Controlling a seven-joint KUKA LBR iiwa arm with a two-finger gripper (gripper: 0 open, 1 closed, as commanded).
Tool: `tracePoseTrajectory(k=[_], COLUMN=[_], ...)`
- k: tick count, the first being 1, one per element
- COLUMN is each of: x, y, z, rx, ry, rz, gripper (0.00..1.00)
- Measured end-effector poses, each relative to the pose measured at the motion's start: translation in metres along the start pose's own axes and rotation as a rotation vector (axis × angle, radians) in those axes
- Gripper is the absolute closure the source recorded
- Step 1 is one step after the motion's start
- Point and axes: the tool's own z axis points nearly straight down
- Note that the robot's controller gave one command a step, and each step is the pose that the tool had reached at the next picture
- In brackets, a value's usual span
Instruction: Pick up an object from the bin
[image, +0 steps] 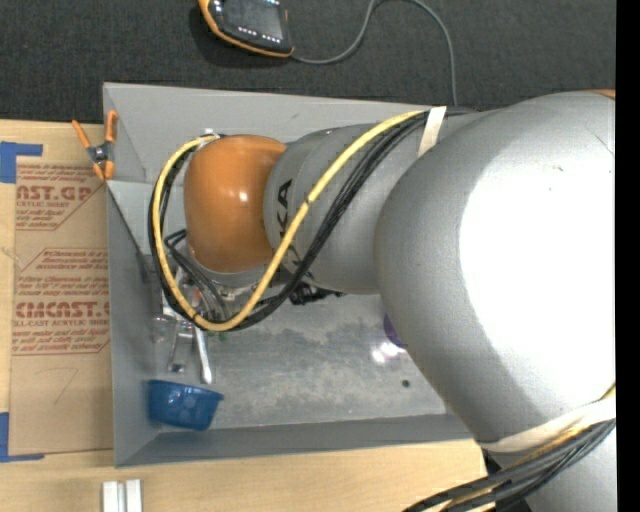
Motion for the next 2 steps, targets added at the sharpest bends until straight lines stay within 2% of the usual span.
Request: tracePoseTrajectory(k=[1,2], x=[-0.043,-0.010], y=[-0.049,-0.002], z=[0.062,0.062], rx=[0.005,0.001], ry=[-0.006,0.000], rz=[0.187,0.236], gripper=[0.00,1.00])
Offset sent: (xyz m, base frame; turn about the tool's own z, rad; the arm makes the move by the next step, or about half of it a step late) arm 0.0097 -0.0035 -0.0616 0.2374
